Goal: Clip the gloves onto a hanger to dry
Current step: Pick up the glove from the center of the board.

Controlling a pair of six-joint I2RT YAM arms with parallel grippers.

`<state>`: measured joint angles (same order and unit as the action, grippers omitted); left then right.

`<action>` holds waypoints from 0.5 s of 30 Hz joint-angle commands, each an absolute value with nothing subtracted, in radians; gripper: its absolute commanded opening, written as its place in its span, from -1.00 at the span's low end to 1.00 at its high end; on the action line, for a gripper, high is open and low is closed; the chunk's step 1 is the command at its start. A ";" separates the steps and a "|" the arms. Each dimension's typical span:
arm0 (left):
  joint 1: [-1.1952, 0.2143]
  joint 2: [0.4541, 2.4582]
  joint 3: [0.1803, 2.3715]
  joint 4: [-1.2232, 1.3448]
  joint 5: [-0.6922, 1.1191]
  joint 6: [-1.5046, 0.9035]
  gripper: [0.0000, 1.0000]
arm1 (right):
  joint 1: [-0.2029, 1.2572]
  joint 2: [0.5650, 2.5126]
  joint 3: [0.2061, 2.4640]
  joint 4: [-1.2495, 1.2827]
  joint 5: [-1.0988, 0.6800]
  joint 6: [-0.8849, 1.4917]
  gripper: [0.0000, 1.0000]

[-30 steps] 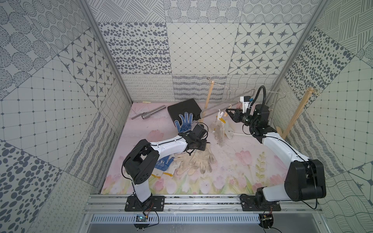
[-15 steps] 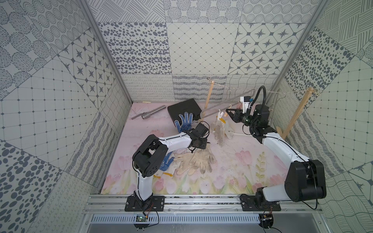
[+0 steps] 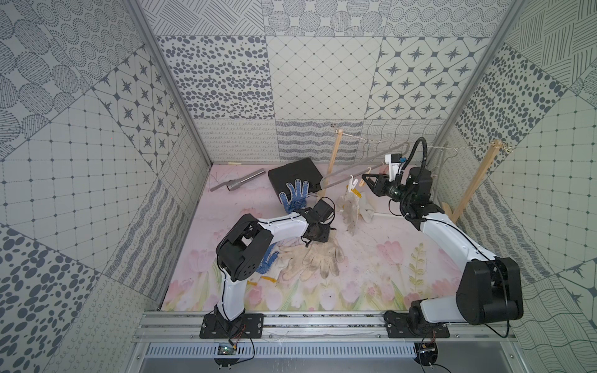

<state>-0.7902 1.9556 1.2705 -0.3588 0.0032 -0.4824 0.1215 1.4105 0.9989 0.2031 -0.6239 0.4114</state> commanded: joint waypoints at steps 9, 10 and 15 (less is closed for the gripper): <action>-0.787 1.923 1.238 -0.350 0.061 -0.448 -0.95 | 0.115 1.382 0.994 0.267 -0.630 0.399 -0.67; -0.787 1.909 1.228 -0.337 0.063 -0.447 -0.99 | 0.115 1.382 0.994 0.266 -0.631 0.399 -0.67; -0.810 1.773 1.153 -0.249 0.061 -0.382 -1.00 | 0.115 1.378 1.004 0.249 -0.634 0.393 -0.67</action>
<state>-0.7933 1.8706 1.1988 -0.3202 0.0460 -0.4572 0.1173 1.4105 0.9989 0.2028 -0.6247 0.4114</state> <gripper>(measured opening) 0.057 0.250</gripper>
